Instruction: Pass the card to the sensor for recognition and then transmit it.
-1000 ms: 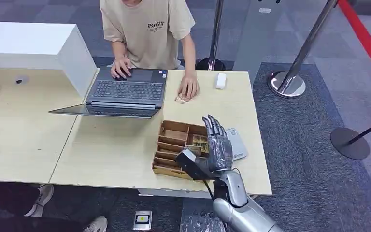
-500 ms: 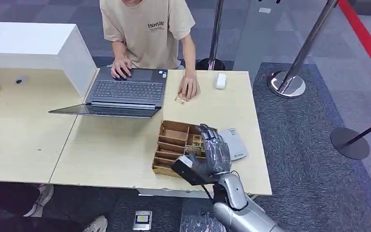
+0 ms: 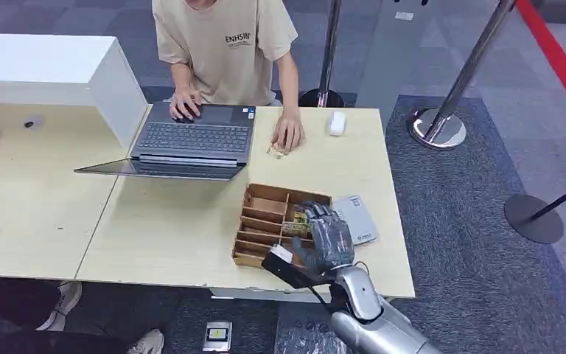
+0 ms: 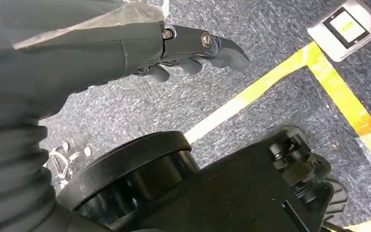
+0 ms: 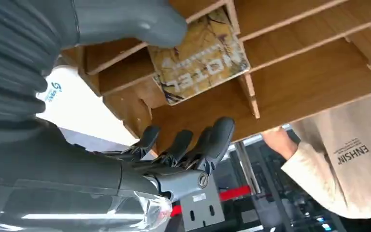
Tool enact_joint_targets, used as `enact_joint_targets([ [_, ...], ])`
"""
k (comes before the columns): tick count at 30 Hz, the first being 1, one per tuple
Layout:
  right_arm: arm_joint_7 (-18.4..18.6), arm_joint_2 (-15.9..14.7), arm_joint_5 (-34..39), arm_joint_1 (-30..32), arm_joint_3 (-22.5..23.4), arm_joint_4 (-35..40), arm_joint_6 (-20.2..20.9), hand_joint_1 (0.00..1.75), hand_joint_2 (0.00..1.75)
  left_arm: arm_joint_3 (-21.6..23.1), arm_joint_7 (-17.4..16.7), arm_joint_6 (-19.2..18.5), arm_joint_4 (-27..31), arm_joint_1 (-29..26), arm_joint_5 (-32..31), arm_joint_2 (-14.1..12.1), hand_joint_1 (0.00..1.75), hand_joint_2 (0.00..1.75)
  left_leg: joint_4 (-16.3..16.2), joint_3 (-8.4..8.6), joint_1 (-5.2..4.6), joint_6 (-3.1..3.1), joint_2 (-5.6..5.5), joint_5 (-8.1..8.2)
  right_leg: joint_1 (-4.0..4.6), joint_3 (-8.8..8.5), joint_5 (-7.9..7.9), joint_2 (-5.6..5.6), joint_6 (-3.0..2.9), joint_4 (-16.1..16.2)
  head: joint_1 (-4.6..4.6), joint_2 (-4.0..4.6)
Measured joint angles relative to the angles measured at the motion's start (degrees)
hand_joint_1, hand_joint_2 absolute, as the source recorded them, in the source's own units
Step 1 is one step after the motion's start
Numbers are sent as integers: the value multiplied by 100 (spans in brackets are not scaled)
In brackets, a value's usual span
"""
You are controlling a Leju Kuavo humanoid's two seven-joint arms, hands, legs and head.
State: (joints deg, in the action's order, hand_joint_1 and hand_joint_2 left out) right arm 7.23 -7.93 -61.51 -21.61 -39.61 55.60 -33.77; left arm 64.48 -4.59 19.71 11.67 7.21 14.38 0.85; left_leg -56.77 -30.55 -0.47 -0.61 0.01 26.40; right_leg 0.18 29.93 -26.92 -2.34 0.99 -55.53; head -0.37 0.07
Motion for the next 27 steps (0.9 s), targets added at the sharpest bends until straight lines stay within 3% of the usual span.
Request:
enact_joint_targets([
  [4,0,-63,15,-2,-61,0,35,99,175,0,7,15,-2,0,0,0,0,175,0,1,0,0,0,0,0,0,0,0,0,0,0,0],
  [6,0,-89,15,-2,-89,0,44,133,175,0,15,15,0,0,0,0,0,175,0,0,0,0,0,0,0,0,0,0,0,0,0,0],
  [11,-13,-133,20,-24,-138,2,102,147,175,0,33,15,0,2,9,0,0,175,0,2,0,0,0,0,0,-1,0,0,0,0,0,0],
  [14,-11,-164,26,-58,-153,28,208,175,175,0,35,17,0,8,17,0,0,175,0,3,0,0,0,0,0,-2,0,0,0,0,0,0],
  [24,-13,-258,155,-75,-210,153,332,175,175,0,70,26,0,28,41,0,0,175,0,4,0,0,1,0,0,-2,0,0,0,0,0,0],
  [27,-238,-273,661,-68,-212,197,205,175,175,0,111,41,0,30,55,0,0,175,0,4,0,0,0,0,0,-2,0,0,0,0,0,0],
])
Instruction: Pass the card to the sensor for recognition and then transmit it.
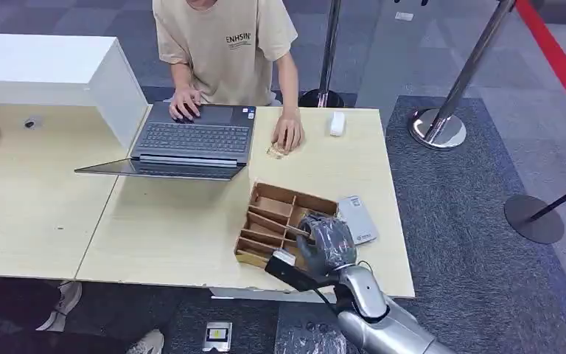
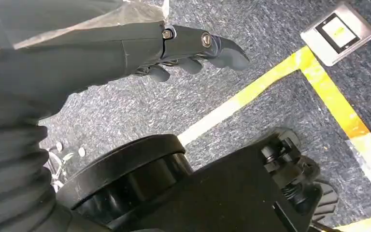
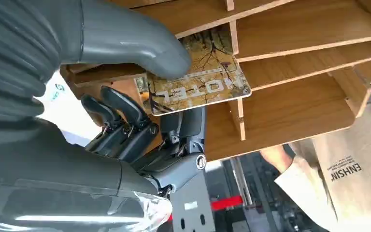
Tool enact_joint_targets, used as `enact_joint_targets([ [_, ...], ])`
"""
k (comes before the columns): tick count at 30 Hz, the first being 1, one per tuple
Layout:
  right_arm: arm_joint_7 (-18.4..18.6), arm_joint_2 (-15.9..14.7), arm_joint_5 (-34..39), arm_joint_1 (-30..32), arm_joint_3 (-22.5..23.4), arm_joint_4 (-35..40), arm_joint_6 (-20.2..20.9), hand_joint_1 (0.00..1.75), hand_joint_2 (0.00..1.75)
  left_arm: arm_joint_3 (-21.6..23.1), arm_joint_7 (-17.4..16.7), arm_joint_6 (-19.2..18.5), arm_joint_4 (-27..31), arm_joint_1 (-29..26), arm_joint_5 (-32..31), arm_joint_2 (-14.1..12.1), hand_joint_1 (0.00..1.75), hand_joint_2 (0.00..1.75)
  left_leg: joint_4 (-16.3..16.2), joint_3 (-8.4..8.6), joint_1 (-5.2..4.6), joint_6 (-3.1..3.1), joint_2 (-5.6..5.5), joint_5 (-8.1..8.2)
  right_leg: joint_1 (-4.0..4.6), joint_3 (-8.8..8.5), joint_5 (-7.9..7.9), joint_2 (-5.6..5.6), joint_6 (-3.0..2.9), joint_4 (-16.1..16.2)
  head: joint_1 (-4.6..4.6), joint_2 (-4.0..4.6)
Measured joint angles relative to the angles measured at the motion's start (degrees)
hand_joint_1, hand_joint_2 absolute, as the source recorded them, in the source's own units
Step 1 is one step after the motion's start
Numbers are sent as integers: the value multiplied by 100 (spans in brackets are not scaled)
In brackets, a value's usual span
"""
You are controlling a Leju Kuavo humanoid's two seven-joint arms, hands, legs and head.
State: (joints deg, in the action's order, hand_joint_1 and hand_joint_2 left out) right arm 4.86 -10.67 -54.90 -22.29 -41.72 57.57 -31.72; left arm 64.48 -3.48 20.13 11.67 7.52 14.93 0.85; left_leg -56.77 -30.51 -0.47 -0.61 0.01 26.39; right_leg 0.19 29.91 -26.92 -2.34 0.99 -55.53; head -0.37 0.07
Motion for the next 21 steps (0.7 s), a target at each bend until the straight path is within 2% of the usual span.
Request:
enact_joint_targets([
  [4,-356,-15,1012,20,55,205,-153,175,175,0,15,22,0,-5,2,0,0,175,0,-1,0,0,0,0,0,0,0,0,0,-1,0,0],
  [9,-695,-33,1788,-55,205,760,-120,175,175,0,15,22,0,-13,-55,0,0,175,0,-1,0,0,0,0,0,1,0,2,0,-2,0,0],
  [17,-1257,-120,3026,-733,544,1737,548,175,175,0,15,-24,0,-26,-162,0,0,175,0,0,-1,2,1,-2,0,0,2,3,-1,-4,0,0],
  [21,-1312,-160,2992,-1214,616,1869,857,175,175,43,2,-89,0,-28,-240,0,0,175,0,0,-1,2,1,-3,-1,0,2,2,-1,-4,2,0],
])
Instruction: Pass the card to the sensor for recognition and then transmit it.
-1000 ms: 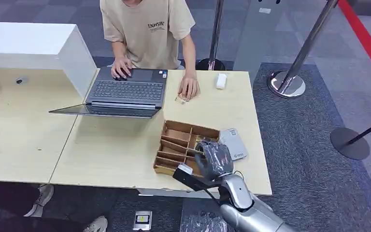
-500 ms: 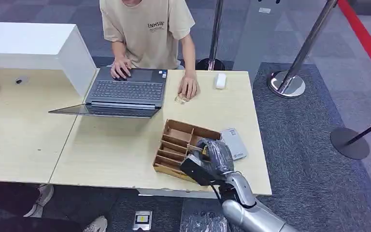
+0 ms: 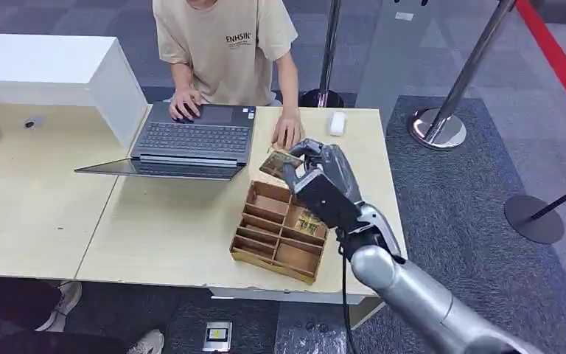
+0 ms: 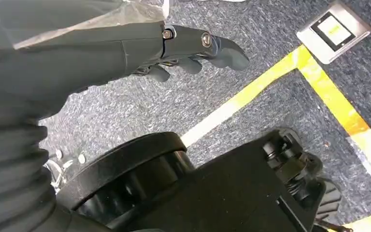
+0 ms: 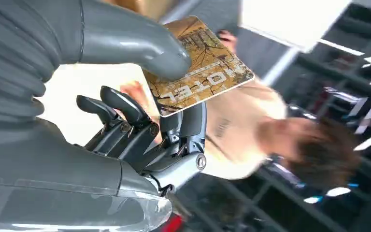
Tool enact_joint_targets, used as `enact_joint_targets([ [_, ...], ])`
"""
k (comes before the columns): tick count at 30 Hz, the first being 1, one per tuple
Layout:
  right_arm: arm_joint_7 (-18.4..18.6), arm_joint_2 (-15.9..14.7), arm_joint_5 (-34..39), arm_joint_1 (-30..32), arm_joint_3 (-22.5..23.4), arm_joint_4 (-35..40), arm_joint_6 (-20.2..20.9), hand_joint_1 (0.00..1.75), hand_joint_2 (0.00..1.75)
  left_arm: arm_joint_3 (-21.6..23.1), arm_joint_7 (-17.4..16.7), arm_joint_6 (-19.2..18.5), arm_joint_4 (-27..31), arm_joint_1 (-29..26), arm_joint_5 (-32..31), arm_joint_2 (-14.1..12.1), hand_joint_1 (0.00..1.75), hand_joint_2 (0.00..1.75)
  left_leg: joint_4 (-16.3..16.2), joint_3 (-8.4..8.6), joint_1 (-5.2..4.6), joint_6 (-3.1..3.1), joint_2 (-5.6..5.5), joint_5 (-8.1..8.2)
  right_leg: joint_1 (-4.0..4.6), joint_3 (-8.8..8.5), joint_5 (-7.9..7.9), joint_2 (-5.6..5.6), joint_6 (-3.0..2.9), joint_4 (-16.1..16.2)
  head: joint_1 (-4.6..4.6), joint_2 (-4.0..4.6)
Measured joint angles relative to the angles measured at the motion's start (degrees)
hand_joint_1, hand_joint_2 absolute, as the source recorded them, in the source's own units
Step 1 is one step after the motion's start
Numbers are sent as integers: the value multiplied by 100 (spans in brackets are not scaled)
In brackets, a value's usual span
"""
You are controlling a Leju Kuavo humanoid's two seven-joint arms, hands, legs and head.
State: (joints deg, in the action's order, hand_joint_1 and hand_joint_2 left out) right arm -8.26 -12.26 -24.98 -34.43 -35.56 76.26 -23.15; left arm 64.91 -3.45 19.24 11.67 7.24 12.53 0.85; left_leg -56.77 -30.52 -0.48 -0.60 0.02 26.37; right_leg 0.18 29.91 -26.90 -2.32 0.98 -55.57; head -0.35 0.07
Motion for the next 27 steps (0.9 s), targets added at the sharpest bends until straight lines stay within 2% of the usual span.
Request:
enact_joint_targets([
  [3,59,-28,-419,-417,-11,-108,63,175,175,57,-31,-59,0,6,-79,0,0,175,0,-1,0,0,-1,0,0,0,0,0,0,0,-6,0],
  [7,64,-31,-1256,-1015,-114,-665,164,175,175,105,-72,-112,2,29,-191,0,0,175,0,-4,0,0,-5,0,0,-1,0,-4,0,-1,-9,0],
  [13,343,13,-3294,-1866,-770,-1791,564,175,175,204,-83,-162,4,130,-350,0,0,175,0,-5,1,0,-14,-1,1,0,0,-9,-1,-3,2,0],
  [15,440,13,-3706,-2057,-1050,-2116,577,175,175,234,-83,-169,7,161,-394,0,0,175,0,-4,2,0,-13,-1,1,1,0,-9,-1,-2,-4,0],
  [18,512,11,-3946,-2165,-1290,-2483,454,175,175,252,-83,-208,7,192,-453,0,0,175,0,-6,1,0,-13,0,1,1,0,-10,-1,-2,-2,0],
  [22,708,-28,-4460,-2261,-1550,-2800,11,175,175,309,-90,-214,9,213,-490,0,0,175,-1,-5,0,0,-12,0,1,2,0,-7,-1,-1,-2,0],
  [27,780,-70,-4866,-2317,-1777,-3010,-217,175,175,339,-90,-214,9,222,-534,0,0,175,-1,-4,0,0,-10,0,1,2,0,-7,-1,0,-2,0],
])
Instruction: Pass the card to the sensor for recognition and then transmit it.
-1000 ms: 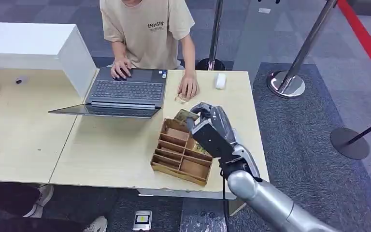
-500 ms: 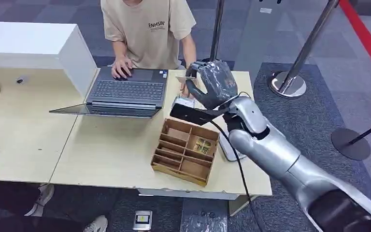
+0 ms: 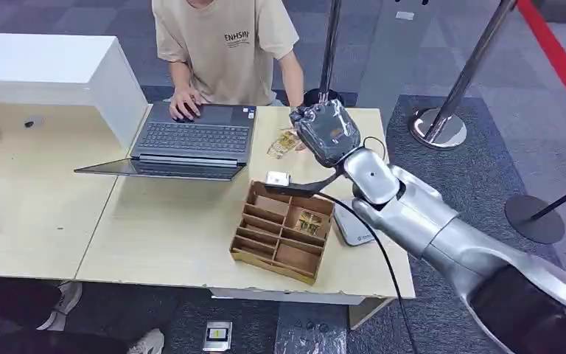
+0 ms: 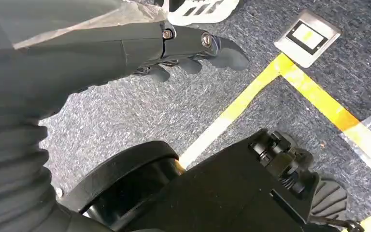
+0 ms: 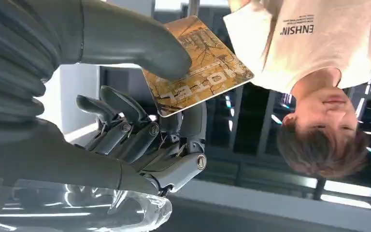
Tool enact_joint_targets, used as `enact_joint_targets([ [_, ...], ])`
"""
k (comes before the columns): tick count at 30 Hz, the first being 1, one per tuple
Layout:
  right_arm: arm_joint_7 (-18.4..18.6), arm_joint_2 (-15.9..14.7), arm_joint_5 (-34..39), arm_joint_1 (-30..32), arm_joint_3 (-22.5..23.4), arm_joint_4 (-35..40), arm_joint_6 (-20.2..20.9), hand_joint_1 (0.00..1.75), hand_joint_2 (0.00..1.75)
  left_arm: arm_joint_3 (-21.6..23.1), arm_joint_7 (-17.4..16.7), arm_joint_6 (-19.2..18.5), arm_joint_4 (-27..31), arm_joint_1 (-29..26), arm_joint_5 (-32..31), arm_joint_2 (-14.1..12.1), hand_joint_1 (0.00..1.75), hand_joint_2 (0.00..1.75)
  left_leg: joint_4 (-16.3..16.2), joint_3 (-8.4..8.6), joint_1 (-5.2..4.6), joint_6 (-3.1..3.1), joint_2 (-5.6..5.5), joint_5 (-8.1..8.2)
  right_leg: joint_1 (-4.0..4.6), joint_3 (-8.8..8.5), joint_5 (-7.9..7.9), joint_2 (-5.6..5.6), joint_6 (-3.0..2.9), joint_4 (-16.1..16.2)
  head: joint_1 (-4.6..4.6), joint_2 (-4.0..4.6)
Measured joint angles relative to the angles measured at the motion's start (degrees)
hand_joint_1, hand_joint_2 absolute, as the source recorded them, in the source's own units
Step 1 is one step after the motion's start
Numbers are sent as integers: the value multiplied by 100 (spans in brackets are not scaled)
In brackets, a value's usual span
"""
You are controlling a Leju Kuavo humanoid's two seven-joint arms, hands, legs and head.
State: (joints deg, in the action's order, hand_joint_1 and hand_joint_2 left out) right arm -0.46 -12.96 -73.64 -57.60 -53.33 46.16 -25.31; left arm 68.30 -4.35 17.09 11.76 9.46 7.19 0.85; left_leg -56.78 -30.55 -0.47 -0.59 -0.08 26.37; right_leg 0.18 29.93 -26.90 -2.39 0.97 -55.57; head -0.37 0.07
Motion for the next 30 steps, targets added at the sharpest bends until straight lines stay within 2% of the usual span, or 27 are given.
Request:
enact_joint_targets([
  [11,7,44,-118,-93,-236,-293,-162,175,175,2,24,59,26,6,76,0,0,175,0,1,1,0,1,0,1,-1,0,0,0,-2,0,0],
  [12,7,72,-118,-112,-236,-330,-175,166,175,2,28,72,26,6,90,0,0,175,0,1,1,0,1,0,1,-1,0,0,0,-2,0,0],
  [13,7,94,-118,-128,-236,-369,-190,0,175,2,33,77,26,5,100,0,0,175,0,1,1,0,2,0,1,-1,0,0,0,-2,0,0],
  [15,7,131,-116,-140,-236,-432,-210,0,175,2,35,87,26,-6,105,0,0,175,0,1,1,0,2,0,1,-1,0,0,0,-2,0,0],
  [16,4,142,-96,-140,-238,-467,-182,0,0,2,35,92,26,-10,103,0,0,175,0,1,1,0,2,0,1,-1,0,0,0,-2,0,0],
  [20,-114,190,342,-115,-219,-592,16,0,0,2,35,142,26,-16,107,0,0,175,0,1,0,0,2,0,0,-1,0,0,0,-1,0,0],
  [26,-192,216,2177,336,333,-473,-565,0,0,-11,4,183,26,-62,144,2,0,175,-1,2,0,0,1,0,0,-2,0,0,0,0,0,0],
  [30,-297,219,3167,969,817,21,-710,0,0,-17,-18,245,26,-119,177,9,0,175,-1,1,0,0,1,1,0,-1,0,0,0,0,0,0],
])
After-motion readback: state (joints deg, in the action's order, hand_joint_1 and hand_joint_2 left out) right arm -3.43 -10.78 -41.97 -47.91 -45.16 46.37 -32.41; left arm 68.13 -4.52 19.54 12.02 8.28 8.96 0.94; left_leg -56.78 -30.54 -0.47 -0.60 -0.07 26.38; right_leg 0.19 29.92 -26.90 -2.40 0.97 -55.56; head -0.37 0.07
